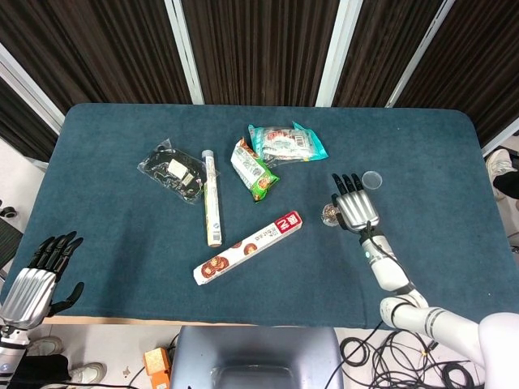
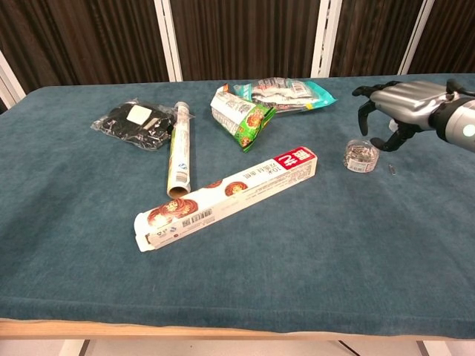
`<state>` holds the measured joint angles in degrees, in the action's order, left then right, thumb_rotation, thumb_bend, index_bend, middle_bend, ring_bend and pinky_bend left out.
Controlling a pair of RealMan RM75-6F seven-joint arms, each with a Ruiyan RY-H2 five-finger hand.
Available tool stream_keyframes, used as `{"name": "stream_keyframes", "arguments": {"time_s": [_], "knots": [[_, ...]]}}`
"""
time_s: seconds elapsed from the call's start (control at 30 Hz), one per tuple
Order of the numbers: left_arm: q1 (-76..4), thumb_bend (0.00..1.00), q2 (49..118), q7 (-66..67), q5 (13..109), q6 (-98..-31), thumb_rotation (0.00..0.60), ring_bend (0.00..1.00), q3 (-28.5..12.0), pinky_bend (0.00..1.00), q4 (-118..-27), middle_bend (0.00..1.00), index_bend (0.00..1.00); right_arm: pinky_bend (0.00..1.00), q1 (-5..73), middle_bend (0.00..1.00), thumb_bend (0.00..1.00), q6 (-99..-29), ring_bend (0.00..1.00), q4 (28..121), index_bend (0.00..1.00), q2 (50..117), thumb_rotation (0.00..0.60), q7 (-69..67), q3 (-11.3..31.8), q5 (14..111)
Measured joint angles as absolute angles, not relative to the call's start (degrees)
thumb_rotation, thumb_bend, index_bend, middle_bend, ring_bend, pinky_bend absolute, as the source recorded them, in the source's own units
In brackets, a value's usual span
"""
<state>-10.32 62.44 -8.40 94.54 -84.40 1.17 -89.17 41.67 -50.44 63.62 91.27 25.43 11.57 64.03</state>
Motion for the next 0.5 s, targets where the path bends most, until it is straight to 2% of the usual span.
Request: {"name": "stream_keyframes", "arguments": {"time_s": [0.1,0.2,0.27,0.4,0.5], "knots": [[-10.3,0.39,62.4,-8.4,94.6,-84.4,0.6,0.0,1.2,0.05,-89.1,0.0,0.0,0.0,40.4,0.0,0.4,-52.5,0.0,66.5,0.35,89.2,0.6,24.2,10.9,65.7],[-10.2,0.39,62.4,-8.4,94.9,-84.7,0.6,0.0,1.3,0.05,-89.2,0.0,0.0,0.0,38.1,0.0,0.4,-55.5,0.0,71.1,0.19,85.9,0.6,22.9,9.7,67.6],[-10.1,0.39,62.4,-8.4,95.2,-85.1,0.6,0.0,1.4,0.05,-89.2,0.0,0.0,0.0,35.4,0.0,0.4,-58.6,0.0,75.3,0.11,82.9,0.6,21.9,8.3,69.1],[-9.7,0.39,62.3,-8.5,95.6,-86.0,0.6,0.0,1.5,0.05,-89.2,0.0,0.0,0.0,28.3,0.0,0.4,-67.1,0.0,83.2,0.02,77.1,0.6,20.2,4.5,72.6],[-9.4,0.39,62.3,-8.2,95.9,-86.4,0.6,0.0,1.6,0.05,-89.3,0.0,0.0,0.0,22.0,0.0,0.4,-74.8,0.0,87.0,0.0,73.5,0.6,18.5,1.2,75.5]]}}
